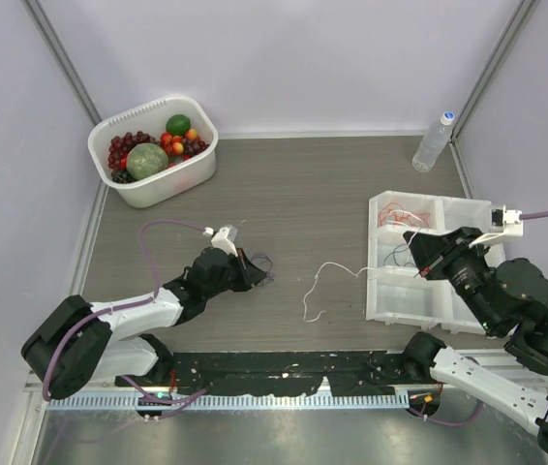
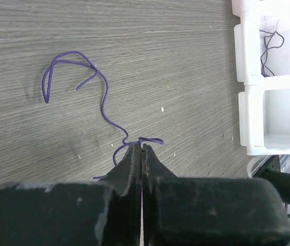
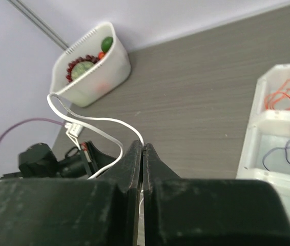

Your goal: Untangle the cables

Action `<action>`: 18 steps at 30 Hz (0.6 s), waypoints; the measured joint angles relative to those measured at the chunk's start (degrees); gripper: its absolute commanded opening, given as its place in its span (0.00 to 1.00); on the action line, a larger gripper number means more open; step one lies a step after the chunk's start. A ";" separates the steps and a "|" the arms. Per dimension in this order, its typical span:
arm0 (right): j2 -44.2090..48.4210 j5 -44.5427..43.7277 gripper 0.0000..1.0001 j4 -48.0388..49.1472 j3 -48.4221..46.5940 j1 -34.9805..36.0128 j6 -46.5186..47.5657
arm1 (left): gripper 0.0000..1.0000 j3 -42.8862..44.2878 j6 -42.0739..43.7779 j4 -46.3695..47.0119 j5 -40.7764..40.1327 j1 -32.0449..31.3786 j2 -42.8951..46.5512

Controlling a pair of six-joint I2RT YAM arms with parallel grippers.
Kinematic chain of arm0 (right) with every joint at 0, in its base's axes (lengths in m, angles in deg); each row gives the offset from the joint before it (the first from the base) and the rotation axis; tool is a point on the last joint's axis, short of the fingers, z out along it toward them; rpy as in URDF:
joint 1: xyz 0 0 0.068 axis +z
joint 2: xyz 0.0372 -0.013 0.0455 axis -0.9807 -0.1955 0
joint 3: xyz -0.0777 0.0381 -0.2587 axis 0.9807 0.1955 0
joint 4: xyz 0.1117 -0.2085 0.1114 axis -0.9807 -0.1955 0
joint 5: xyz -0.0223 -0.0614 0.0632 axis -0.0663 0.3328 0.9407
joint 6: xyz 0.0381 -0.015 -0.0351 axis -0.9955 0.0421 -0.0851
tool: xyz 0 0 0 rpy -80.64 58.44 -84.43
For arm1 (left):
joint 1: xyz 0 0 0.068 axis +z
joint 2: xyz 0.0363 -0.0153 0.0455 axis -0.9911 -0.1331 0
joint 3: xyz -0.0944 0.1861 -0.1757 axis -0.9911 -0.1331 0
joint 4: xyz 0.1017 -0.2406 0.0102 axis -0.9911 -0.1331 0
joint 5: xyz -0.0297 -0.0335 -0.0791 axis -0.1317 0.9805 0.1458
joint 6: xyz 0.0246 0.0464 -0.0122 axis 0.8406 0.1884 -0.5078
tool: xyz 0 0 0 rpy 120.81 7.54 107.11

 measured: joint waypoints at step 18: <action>4.70 -17.55 0.01 -8.07 -11.58 0.00 1.09 | 0.00 -0.04 0.07 1.16 1.40 0.00 -1.01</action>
